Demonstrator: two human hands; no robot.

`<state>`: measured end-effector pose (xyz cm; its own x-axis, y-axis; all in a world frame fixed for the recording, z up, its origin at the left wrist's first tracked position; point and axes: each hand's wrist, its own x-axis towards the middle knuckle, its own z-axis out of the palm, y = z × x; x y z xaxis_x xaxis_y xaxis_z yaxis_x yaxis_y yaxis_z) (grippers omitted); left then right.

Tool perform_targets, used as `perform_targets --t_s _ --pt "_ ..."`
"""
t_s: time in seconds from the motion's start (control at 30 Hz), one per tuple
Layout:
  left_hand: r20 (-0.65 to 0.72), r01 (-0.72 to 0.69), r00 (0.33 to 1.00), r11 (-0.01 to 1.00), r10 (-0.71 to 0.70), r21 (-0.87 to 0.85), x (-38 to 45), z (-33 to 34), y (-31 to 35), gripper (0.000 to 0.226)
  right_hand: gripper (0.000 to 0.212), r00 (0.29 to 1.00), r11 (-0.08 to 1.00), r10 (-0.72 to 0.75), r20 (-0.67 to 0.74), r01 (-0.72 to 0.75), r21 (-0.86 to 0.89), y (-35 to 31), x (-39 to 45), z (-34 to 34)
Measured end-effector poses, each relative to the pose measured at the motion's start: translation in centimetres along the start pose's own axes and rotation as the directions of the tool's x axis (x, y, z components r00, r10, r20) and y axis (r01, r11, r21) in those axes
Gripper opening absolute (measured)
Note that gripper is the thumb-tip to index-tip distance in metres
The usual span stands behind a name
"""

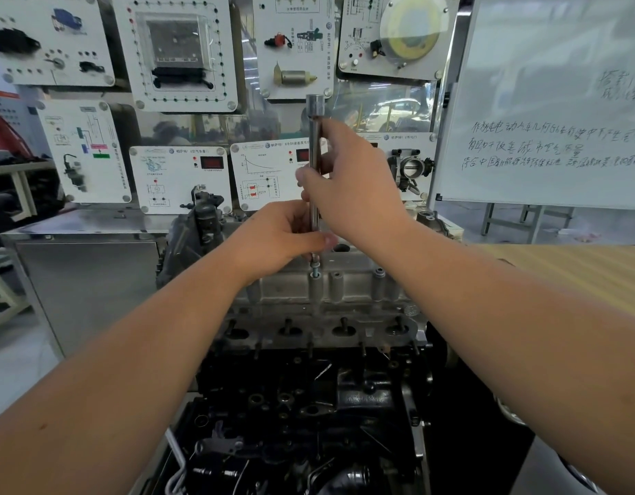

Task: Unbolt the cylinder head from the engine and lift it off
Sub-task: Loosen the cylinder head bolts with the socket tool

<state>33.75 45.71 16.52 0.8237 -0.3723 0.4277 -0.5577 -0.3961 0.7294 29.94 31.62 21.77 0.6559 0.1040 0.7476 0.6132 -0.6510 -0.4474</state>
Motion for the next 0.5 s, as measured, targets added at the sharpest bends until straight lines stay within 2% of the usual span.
perform_targets --t_s 0.03,0.13,0.3,0.47,0.5 --pt "0.001 -0.001 1.0 1.0 0.001 0.007 0.0 0.1 0.0 0.047 0.037 1.0 1.0 0.001 -0.001 -0.001 0.001 0.0 0.0 0.0" --pt "0.01 -0.006 1.0 1.0 0.006 -0.03 0.2 0.0 -0.5 0.008 0.022 1.0 1.0 0.006 0.026 -0.006 -0.007 0.0 0.1 0.2" --pt "0.075 0.029 0.997 0.999 -0.03 0.012 0.0 -0.3 -0.4 0.012 0.025 0.997 0.999 -0.001 0.075 -0.001 0.033 0.1 0.0 0.1" --pt "0.018 -0.026 0.999 0.999 0.027 -0.043 -0.1 -0.1 -0.6 0.013 0.049 0.999 0.987 -0.032 0.034 0.026 0.157 1.6 -0.8 0.1" --pt "0.007 -0.036 0.999 0.998 0.037 -0.059 -0.1 -0.1 -0.6 0.013 0.047 1.0 0.987 -0.022 0.016 0.019 0.159 1.9 -0.9 0.2"
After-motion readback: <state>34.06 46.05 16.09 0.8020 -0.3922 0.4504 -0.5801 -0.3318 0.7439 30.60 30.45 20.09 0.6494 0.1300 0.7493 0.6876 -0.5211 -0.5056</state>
